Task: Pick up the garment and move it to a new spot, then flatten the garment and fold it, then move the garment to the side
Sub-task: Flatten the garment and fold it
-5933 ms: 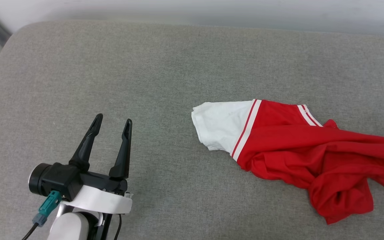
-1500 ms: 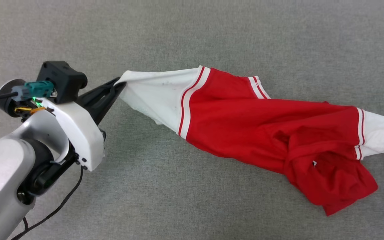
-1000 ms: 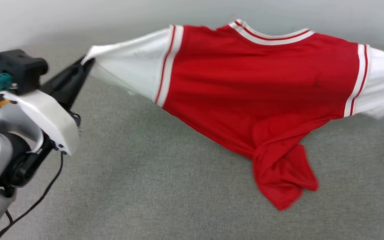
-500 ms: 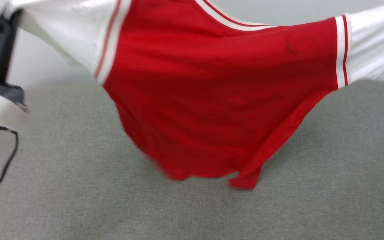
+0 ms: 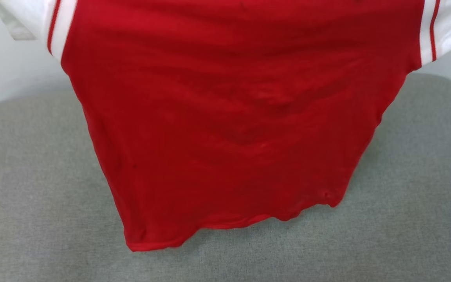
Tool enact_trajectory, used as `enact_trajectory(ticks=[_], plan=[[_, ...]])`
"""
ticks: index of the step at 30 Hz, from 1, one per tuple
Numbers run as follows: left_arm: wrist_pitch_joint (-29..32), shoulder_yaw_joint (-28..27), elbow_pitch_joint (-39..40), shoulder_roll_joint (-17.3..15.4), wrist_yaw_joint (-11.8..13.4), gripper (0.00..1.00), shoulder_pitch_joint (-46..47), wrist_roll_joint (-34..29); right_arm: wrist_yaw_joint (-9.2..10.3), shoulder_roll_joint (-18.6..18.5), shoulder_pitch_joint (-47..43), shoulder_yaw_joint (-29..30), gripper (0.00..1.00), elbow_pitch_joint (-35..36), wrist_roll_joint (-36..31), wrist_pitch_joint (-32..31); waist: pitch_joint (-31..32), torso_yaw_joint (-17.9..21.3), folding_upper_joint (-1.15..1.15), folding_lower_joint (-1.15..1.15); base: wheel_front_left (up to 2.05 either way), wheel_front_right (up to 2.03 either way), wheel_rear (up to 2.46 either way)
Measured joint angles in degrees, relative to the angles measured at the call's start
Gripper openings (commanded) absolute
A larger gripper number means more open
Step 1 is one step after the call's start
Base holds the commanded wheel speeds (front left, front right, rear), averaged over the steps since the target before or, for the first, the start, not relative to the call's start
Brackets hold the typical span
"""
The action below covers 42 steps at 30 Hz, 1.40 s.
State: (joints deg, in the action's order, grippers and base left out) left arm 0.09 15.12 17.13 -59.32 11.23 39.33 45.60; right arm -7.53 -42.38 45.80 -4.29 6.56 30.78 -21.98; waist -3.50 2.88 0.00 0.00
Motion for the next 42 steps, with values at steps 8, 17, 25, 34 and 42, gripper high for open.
enact_trajectory(ticks=[8, 17, 25, 34, 42], plan=[[1.2, 2.4, -8.7, 1.7, -4.3, 0.0, 13.8, -3.5, 0.0, 1.8, 12.7, -1.5, 0.0, -7.0, -2.2, 0.9, -8.4, 0.3, 0.0, 0.01, 0.0, 0.0, 0.0], [0.5, 6.4, -24.9, 9.1, -9.9, 0.0, 40.3, -10.3, -0.01, 6.2, 34.5, -4.4, 0.0, -20.7, -7.9, 5.6, -20.7, 0.7, 0.0, 0.02, 0.0, 0.0, 0.0], [-5.5, 7.9, -40.2, 18.1, -11.6, 0.0, 57.6, -13.5, -0.01, 10.4, 48.1, -2.5, 0.0, -34.6, -14.9, 11.0, -30.4, 0.5, 0.0, 0.03, 0.0, 0.0, 0.0], [-13.3, 9.0, -50.2, 24.1, -12.8, 0.0, 60.7, -14.4, -0.01, 14.8, 52.2, -0.3, 0.0, -45.6, -18.9, 16.4, -36.4, -2.1, 0.0, 0.02, 0.0, 0.0, 0.0], [-15.0, 10.4, -52.7, 28.7, -14.3, 0.0, 46.1, -14.3, 0.0, 16.3, 41.7, -2.5, 0.0, -51.5, -18.6, 19.7, -34.3, -4.0, 0.0, 0.01, 0.0, 0.0, 0.0]])
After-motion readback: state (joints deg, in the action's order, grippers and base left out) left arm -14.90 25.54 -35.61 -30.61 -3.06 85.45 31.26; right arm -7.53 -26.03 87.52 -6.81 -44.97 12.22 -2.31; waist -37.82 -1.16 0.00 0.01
